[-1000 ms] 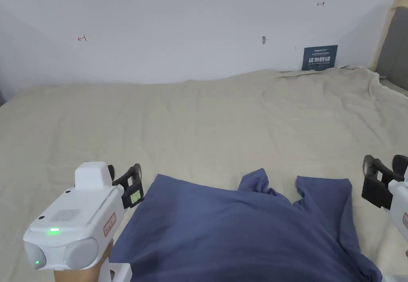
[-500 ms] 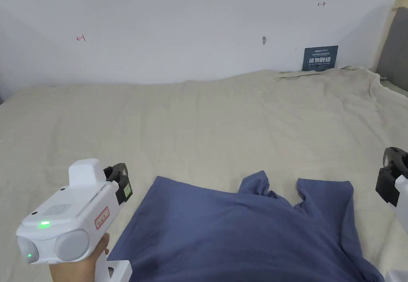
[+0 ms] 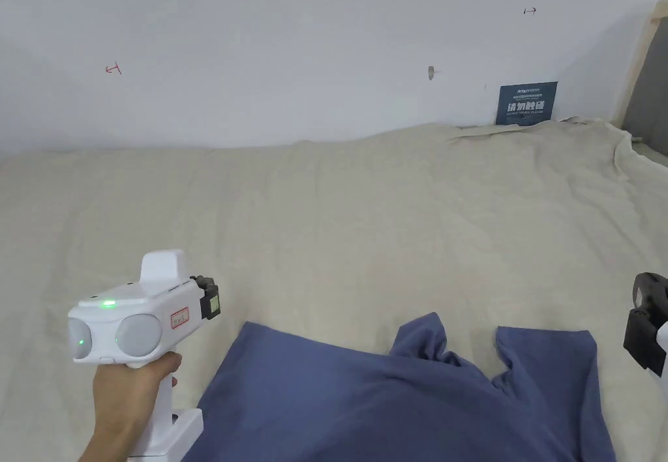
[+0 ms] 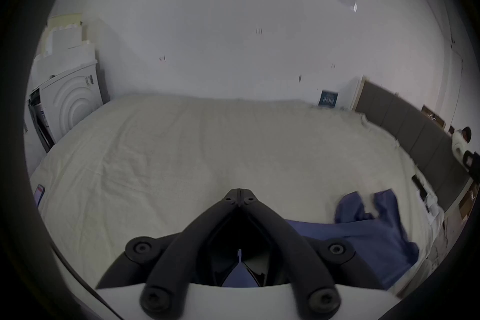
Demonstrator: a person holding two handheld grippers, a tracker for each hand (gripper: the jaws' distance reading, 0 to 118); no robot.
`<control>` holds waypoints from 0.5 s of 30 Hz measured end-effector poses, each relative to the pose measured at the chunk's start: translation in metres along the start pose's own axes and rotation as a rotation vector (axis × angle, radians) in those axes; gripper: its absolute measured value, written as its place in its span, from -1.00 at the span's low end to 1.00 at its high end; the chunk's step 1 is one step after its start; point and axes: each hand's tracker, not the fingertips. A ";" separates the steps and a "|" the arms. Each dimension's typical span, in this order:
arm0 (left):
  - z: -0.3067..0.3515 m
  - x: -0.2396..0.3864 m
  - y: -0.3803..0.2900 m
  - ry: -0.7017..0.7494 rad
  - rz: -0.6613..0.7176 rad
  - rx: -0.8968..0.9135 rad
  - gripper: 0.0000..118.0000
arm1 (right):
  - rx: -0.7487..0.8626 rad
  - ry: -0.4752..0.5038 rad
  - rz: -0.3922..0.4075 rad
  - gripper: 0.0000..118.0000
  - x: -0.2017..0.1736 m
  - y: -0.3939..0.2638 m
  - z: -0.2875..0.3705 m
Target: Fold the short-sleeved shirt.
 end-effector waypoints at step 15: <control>-0.170 -0.003 -0.019 0.021 -0.052 -0.455 0.44 | -0.117 -0.013 -0.001 -0.99 -0.010 -0.020 -0.063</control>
